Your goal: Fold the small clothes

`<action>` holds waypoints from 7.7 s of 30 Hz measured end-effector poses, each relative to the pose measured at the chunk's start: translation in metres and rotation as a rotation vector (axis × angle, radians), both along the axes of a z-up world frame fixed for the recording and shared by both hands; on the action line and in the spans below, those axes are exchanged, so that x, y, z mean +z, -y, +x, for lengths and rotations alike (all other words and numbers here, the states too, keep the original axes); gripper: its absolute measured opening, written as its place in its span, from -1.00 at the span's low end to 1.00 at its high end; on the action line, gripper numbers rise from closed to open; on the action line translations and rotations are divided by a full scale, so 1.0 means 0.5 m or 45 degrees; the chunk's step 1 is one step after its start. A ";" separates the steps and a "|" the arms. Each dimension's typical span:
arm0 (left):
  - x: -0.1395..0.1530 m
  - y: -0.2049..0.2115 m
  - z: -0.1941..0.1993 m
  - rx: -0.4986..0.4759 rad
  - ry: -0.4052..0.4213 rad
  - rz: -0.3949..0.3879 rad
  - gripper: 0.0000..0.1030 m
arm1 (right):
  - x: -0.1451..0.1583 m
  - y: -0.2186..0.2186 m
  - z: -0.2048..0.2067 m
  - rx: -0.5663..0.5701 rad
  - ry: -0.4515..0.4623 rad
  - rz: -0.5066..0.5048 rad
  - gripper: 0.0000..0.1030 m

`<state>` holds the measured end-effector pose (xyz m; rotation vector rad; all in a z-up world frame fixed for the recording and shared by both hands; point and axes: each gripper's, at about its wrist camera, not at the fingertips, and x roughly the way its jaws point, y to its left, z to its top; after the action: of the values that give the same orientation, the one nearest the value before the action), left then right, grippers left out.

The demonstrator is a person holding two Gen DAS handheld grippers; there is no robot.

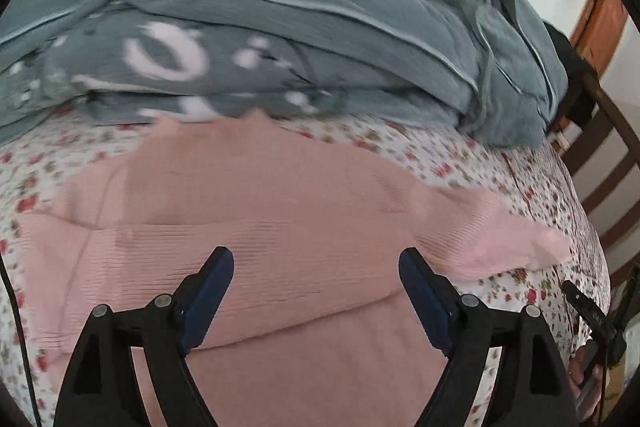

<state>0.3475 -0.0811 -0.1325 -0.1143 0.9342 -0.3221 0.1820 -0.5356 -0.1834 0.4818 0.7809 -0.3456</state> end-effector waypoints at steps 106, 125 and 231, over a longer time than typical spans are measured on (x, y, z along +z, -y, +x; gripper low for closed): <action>-0.027 -0.457 0.011 0.232 0.036 -0.150 -0.89 | 0.029 -0.499 0.279 0.843 0.113 -0.279 0.20; -0.041 -0.467 -0.015 0.338 -0.014 -0.008 0.26 | 0.046 -0.539 0.250 0.835 0.041 -0.398 0.20; -0.158 -0.328 -0.662 -0.036 0.078 0.062 0.01 | -0.020 -0.646 -0.376 0.993 0.188 -0.615 -0.97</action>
<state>0.0165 0.0830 -0.2113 -0.0463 0.8832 -0.3269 -0.0059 -0.2129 -0.1934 -0.2617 0.6567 0.2307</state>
